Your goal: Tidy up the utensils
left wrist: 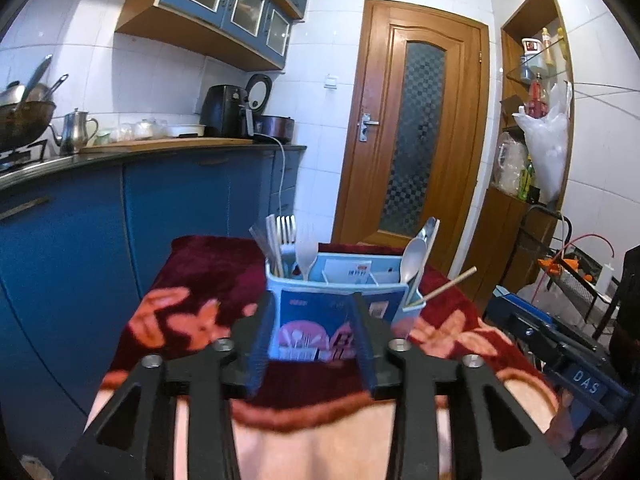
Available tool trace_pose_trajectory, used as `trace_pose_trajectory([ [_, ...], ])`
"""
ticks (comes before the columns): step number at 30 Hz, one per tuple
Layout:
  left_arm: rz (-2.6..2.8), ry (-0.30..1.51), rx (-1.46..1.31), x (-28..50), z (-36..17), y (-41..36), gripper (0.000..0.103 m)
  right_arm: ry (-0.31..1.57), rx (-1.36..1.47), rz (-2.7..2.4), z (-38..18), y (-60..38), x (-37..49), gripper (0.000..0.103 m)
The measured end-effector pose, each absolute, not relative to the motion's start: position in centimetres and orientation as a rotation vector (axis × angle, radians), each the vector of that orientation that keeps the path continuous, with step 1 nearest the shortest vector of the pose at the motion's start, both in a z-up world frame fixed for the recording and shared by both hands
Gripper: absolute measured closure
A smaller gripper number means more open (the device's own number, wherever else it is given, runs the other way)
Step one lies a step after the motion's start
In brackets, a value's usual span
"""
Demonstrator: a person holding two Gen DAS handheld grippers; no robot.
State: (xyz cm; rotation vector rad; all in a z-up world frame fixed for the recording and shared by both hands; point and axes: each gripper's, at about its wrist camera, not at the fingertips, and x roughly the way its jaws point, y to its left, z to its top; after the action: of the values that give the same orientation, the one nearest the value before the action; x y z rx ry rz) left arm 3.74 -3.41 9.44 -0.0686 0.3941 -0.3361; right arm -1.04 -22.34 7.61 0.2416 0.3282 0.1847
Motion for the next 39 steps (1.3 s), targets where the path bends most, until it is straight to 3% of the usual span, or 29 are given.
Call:
trace_pose_trajectory([
  [3, -0.314, 0.404, -0.052, 2.5, 9.1, -3.1, 0.04, 0.343, 0.239, 0.187, 7.1, -22.0, -2.4, 0.047],
  [6, -0.299, 0.421, -0.047, 1.2, 8.5, -2.7, 0.034, 0.361, 0.229, 0.168, 6.2, -21.7, -3.5, 0.044],
  [11, -0.267, 0.451, -0.061, 0.1, 7.1, -1.6, 0.027, 0.381, 0.234, 0.15, 4.8, -21.6, -5.0, 0.03],
  [16, -0.244, 0.467, -0.048, -0.4, 5.0, -1.4, 0.027, 0.406, 0.218, 0.116, 3.5, -21.3, -5.8, 0.014],
  [21, -0.208, 0.457, -0.009, -0.7, 3.2, -2.0, 0.026, 0.412, 0.178, 0.084, 2.0, -20.9, -6.4, 0.009],
  [39, -0.153, 0.436, 0.004, -0.4, 0.9, -2.7, 0.026, 0.356, 0.113, -0.008, 0.2, -21.1, -7.2, 0.008],
])
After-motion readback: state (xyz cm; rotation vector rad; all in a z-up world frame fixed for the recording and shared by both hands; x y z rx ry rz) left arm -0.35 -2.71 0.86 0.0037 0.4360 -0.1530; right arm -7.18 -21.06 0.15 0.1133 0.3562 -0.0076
